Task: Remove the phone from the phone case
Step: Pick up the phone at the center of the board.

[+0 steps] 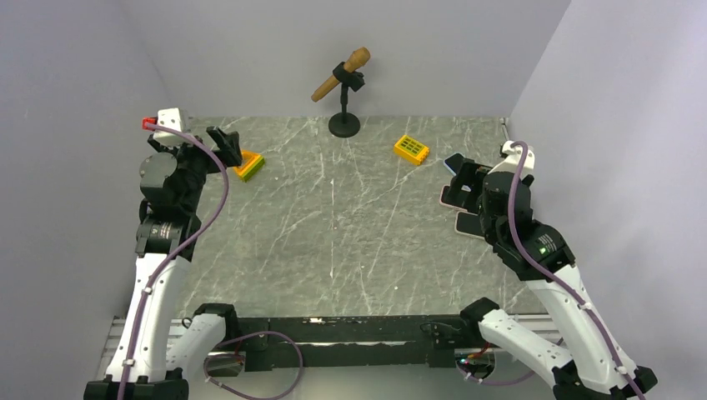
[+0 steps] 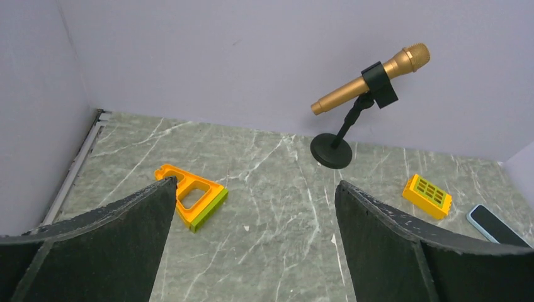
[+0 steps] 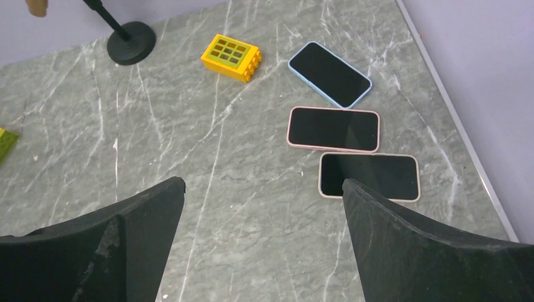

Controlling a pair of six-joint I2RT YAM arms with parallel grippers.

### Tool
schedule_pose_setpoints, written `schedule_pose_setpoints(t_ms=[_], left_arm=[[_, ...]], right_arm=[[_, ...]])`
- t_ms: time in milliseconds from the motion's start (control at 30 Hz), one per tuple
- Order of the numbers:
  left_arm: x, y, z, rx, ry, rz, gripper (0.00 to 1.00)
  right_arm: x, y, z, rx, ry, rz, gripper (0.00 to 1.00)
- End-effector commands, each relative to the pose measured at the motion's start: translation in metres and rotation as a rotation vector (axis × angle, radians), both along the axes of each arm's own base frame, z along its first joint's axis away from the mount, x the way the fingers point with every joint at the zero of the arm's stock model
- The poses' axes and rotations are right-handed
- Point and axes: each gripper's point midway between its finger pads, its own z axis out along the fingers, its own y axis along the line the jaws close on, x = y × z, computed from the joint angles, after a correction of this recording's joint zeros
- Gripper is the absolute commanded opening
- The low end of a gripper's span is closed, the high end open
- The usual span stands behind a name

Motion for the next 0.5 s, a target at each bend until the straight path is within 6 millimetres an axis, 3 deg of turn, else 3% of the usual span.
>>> schedule_pose_setpoints(t_ms=[0,100,233,367,467], left_arm=[[0.004,0.005,0.009,-0.006,-0.048,0.03,0.99],[0.002,0.018,0.008,-0.074,-0.039,0.112,0.99],[-0.001,0.03,-0.005,-0.137,-0.009,0.195,0.99],[0.0,0.011,0.0,-0.084,-0.03,0.073,0.99],[0.003,-0.02,0.001,-0.031,-0.033,-0.109,0.99]], right_arm=[[0.004,0.001,-0.015,-0.007,0.057,-0.027,1.0],[0.013,0.006,-0.033,-0.016,0.125,-0.044,1.0],[0.027,0.03,-0.055,0.012,0.18,0.025,1.0],[0.044,0.04,-0.077,0.06,0.189,0.007,1.0],[0.06,0.031,-0.106,0.14,0.25,-0.054,1.0]])
